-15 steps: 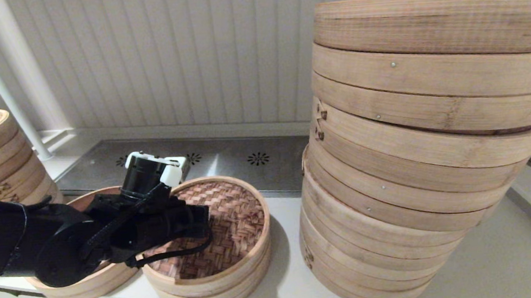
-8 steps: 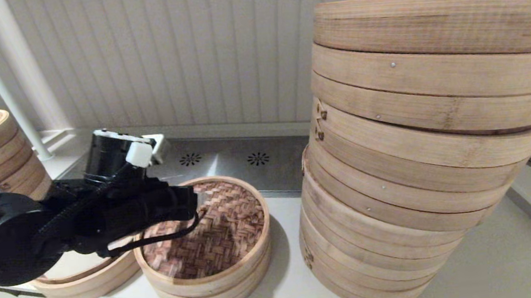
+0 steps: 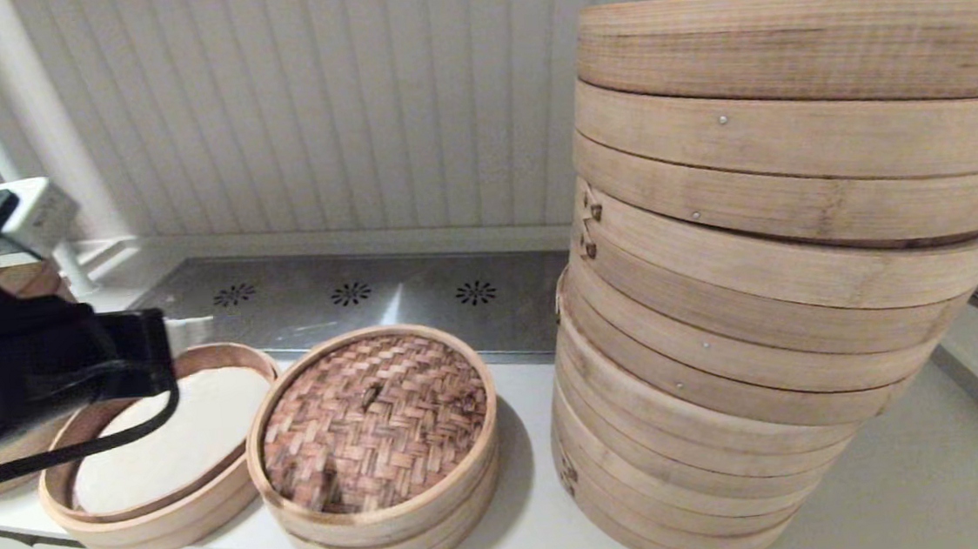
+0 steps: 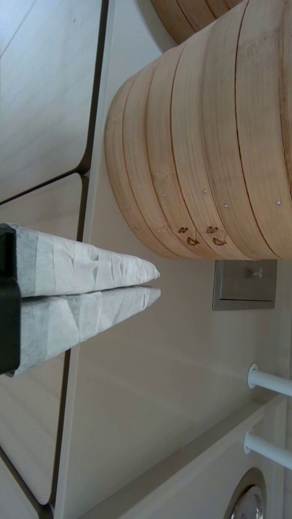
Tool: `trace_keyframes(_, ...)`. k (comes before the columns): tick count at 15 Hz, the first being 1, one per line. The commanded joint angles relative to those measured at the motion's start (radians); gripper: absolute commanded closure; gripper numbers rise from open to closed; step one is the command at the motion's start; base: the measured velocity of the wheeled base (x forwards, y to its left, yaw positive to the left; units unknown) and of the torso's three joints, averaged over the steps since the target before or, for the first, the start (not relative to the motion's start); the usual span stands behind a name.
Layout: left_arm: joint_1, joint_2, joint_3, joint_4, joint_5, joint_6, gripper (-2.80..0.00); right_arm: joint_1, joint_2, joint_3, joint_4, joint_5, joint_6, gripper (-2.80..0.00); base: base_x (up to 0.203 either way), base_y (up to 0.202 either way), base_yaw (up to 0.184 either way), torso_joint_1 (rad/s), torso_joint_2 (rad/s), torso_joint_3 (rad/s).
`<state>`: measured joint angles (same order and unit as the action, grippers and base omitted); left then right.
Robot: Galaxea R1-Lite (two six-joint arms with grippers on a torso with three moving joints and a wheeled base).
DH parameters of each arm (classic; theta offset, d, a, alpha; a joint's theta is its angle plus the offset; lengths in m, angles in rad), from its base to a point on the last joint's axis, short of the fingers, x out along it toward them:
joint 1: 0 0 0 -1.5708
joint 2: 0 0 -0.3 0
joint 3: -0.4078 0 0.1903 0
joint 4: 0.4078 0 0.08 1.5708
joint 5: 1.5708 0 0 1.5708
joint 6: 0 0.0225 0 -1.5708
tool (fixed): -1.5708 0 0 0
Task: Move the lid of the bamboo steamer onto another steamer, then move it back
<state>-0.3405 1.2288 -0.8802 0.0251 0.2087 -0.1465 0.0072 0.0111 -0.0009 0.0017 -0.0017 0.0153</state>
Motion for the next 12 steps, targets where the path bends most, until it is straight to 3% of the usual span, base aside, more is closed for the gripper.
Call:
trace_keyframes(1,0.084,-0.173,0.049,0.021,-0.02,0.009,0.0,0.0,0.0,-0.001,0.0,0.0,0.0,0.0,0.0,0.0,0.0,0.0,0.0,0.0)
trace_keyframes(3,0.191,-0.322,0.148,0.037,-0.075,0.041,0.0,-0.001,0.0,0.0,0.0,0.0,0.0,0.0,0.0,0.0,0.0,0.0,0.0,0.0)
trace_keyframes(5,0.253,-0.457,0.251,0.049,-0.108,0.065,0.0,0.0,0.0,0.0,0.0,0.0,0.0,0.0,0.0,0.0,0.0,0.0,0.0,0.0)
trace_keyframes(9,0.28,-0.668,0.417,0.112,-0.116,0.07,0.0,0.0,0.0,-0.001,0.0,0.0,0.0,0.0,0.0,0.0,0.0,0.0,0.0,0.0)
trace_keyframes(12,0.29,-0.805,0.511,0.152,-0.086,0.071,0.0,0.0,0.0,0.001,0.0,0.0,0.0,0.0,0.0,0.0,0.0,0.0,0.0,0.0)
